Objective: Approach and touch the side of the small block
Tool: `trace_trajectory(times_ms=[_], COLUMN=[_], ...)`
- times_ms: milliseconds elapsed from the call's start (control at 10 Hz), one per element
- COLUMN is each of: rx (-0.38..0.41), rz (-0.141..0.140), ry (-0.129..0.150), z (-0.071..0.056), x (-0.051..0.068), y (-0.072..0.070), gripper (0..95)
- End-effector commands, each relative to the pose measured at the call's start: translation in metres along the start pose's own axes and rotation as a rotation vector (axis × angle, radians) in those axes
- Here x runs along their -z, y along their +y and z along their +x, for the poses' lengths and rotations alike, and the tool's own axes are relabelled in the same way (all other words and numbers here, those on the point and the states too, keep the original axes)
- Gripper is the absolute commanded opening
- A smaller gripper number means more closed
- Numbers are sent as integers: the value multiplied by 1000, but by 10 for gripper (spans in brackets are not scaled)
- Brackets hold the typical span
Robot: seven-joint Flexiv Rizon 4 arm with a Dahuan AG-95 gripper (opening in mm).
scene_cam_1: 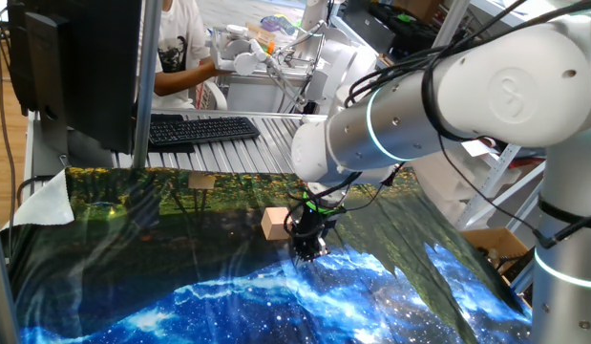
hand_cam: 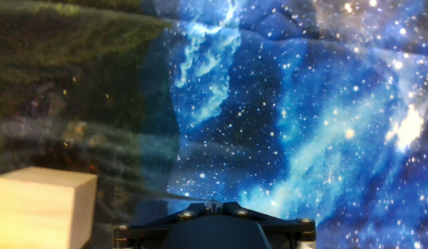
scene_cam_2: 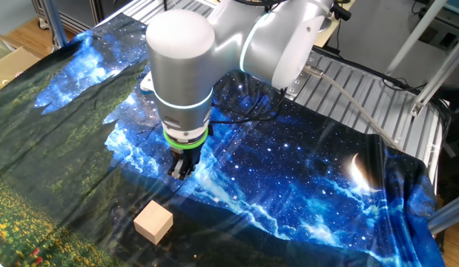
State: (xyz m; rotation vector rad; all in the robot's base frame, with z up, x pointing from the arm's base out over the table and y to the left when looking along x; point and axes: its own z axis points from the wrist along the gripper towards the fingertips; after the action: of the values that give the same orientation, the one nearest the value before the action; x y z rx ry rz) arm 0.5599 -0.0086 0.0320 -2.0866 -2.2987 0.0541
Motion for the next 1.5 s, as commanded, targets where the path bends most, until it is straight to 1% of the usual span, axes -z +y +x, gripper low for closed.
trace_trajectory(times_ms=[100, 200, 300, 500, 700, 900, 1000, 1500], rx=[-43, -48, -73, -101, -139, -146, -153, -149], rz=[1, 3, -1, -5, -8, -13, -16, -20], ry=[8, 8, 1, 0, 5, -14, -19, -12], z=[0, 0, 1, 2, 3, 4, 4, 5], x=[10, 12, 16, 19, 16, 12, 12, 9], y=[6, 7, 12, 20, 23, 25, 26, 29], gripper=[0, 0, 0, 0, 0, 0, 0, 0])
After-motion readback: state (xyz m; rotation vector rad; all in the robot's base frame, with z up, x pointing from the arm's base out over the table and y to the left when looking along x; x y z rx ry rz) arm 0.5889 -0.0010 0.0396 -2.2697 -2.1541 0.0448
